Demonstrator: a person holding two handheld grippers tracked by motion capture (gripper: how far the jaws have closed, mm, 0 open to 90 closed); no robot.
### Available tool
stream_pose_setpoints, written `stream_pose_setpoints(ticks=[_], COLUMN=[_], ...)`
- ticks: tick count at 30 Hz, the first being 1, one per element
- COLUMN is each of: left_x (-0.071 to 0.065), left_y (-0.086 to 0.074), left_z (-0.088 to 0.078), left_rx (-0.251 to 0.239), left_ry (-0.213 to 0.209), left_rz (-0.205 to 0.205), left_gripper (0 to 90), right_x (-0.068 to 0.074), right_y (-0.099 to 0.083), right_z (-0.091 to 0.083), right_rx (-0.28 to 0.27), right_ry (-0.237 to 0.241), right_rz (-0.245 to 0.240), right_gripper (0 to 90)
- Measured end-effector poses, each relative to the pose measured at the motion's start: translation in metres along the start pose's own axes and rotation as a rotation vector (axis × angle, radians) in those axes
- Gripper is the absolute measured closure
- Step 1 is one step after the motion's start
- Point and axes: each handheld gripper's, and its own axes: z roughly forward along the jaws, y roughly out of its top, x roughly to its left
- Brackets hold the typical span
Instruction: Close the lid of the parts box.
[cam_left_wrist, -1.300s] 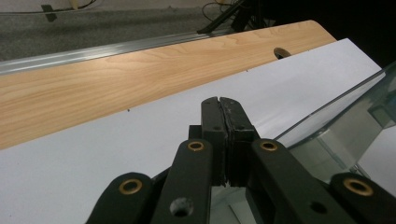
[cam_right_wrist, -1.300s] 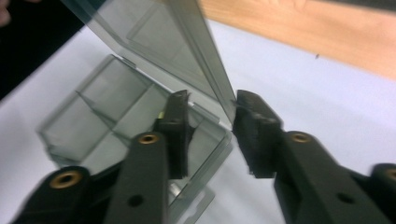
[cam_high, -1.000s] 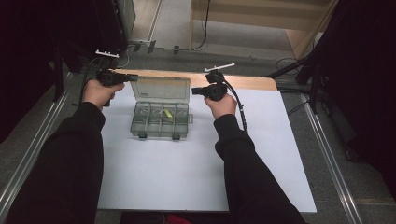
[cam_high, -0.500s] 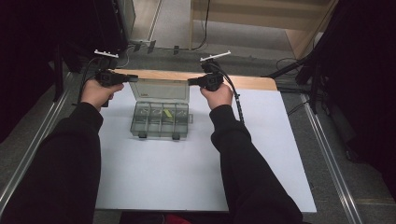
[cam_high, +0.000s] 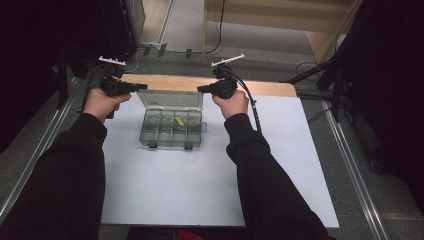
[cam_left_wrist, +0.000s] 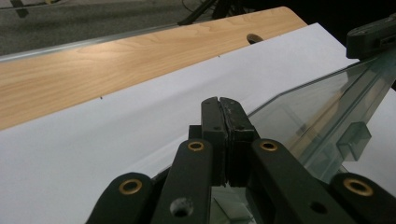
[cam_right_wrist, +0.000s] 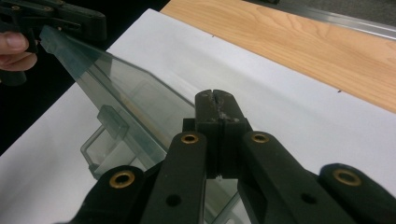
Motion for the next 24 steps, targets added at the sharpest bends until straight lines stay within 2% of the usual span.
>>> stream_pose_setpoints(ticks=[8, 11, 20, 24], left_x=[-0.005, -0.008, -0.021, -0.026], left_y=[-0.004, -0.005, -0.007, -0.011], left_z=[-0.007, -0.011, -0.012, -0.010], left_rx=[0.006, 0.000, 0.020, 0.027], left_ry=[-0.020, -0.042, -0.065, -0.068], left_rz=[0.009, 0.008, 0.055, 0.070], left_gripper=[89.0, 89.1, 89.0, 89.0], right_x=[0.009, 0.012, 0.024, 0.030], right_y=[-0.004, -0.004, -0.011, -0.015], right_z=[-0.002, -0.004, 0.003, 0.005], right_rx=[0.017, 0.007, 0.012, 0.026], right_ry=[0.012, 0.027, 0.058, 0.055], right_rz=[-0.024, -0.039, -0.057, -0.075], right_gripper=[90.0, 90.0, 90.0, 90.0])
